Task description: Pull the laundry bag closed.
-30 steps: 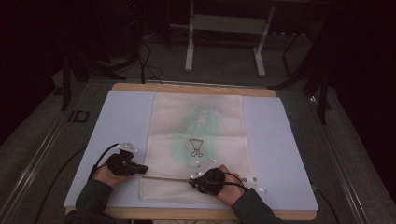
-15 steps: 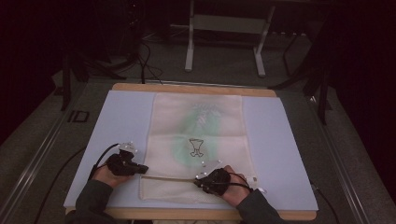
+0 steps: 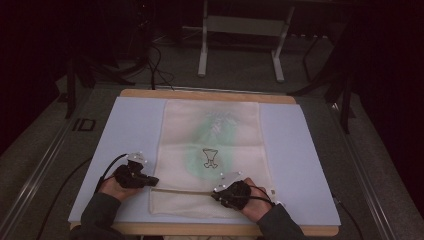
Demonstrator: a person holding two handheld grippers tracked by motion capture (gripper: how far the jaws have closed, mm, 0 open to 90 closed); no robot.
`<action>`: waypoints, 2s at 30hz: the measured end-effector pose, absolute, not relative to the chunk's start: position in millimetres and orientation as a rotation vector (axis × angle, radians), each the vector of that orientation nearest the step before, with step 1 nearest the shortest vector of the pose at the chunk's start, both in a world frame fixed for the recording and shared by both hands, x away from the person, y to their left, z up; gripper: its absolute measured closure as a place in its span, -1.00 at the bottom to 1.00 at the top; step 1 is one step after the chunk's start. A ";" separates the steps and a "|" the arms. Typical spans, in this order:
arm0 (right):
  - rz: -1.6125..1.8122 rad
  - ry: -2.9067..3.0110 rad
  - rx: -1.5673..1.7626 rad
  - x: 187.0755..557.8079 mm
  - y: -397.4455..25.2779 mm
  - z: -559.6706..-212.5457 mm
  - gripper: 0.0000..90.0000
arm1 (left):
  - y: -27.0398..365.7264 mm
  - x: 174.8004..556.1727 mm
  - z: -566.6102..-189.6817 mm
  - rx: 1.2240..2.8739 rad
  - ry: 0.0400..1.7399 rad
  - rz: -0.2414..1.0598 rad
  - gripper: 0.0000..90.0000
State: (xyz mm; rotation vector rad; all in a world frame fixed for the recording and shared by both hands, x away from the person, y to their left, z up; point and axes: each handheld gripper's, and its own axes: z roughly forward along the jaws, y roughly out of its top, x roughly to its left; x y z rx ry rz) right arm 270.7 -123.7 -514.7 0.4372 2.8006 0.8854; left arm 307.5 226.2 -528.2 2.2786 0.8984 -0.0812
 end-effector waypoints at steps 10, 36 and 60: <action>0.880 2.786 0.441 267.7 -129.3 -511.4 0.83 | 226.3 307.3 -528.3 2.277 0.898 -0.079 1.00; 0.868 2.758 0.486 266.6 -150.8 -507.4 0.83 | 226.3 307.2 -528.4 2.275 0.901 -0.080 1.00; 0.841 2.755 0.517 265.7 -166.7 -510.2 0.83 | 226.2 307.1 -528.4 2.274 0.900 -0.078 1.00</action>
